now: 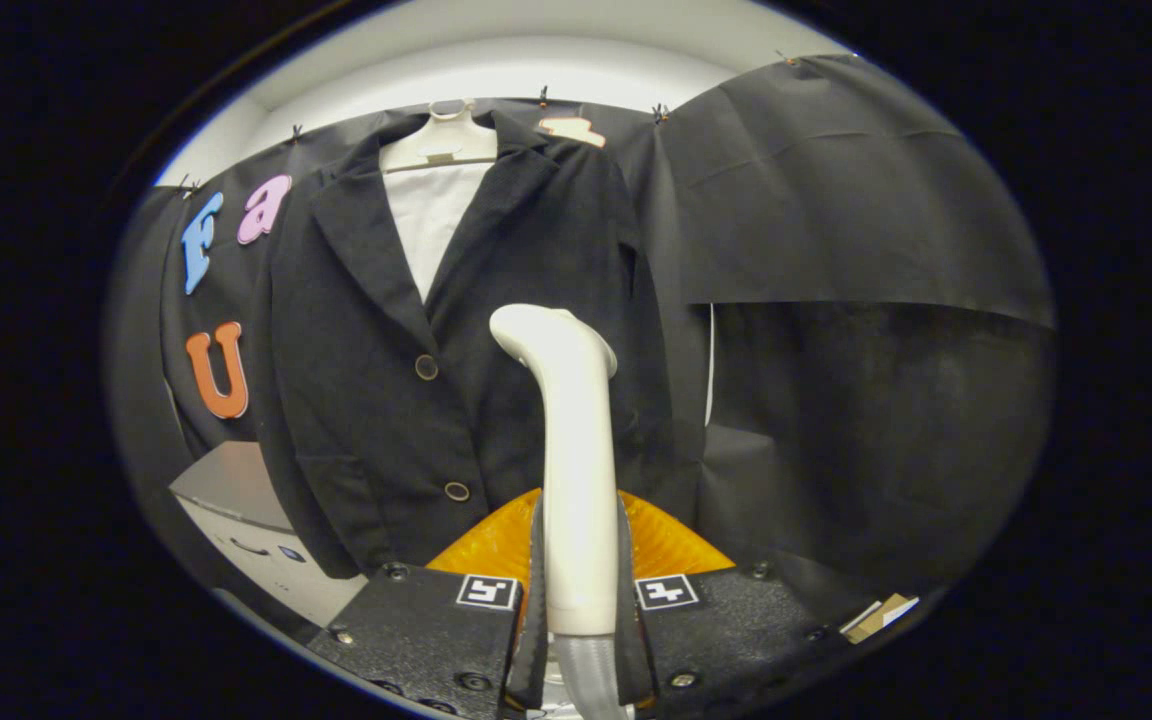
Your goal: Iron the clothes twice with a garment steamer, once on the left side and once on the right side.
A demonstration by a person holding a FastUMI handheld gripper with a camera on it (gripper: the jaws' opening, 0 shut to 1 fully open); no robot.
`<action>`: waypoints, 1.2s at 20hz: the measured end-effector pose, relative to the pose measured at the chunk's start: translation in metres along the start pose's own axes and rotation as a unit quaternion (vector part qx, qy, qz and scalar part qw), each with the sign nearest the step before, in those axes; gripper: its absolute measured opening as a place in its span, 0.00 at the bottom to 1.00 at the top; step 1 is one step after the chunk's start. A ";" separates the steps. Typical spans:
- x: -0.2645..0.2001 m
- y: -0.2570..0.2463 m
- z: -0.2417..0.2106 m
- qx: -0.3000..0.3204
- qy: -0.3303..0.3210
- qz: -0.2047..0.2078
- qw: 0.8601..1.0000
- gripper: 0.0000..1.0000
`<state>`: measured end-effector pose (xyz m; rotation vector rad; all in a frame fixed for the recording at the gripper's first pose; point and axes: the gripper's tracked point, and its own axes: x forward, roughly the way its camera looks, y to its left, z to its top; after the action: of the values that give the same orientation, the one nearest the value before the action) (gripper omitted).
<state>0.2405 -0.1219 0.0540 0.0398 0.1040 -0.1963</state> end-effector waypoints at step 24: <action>-0.019 0.001 -0.116 0.001 0.081 -0.052 0.995 0.30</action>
<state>0.2113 -0.1112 -0.0589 0.0516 0.2686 -0.2966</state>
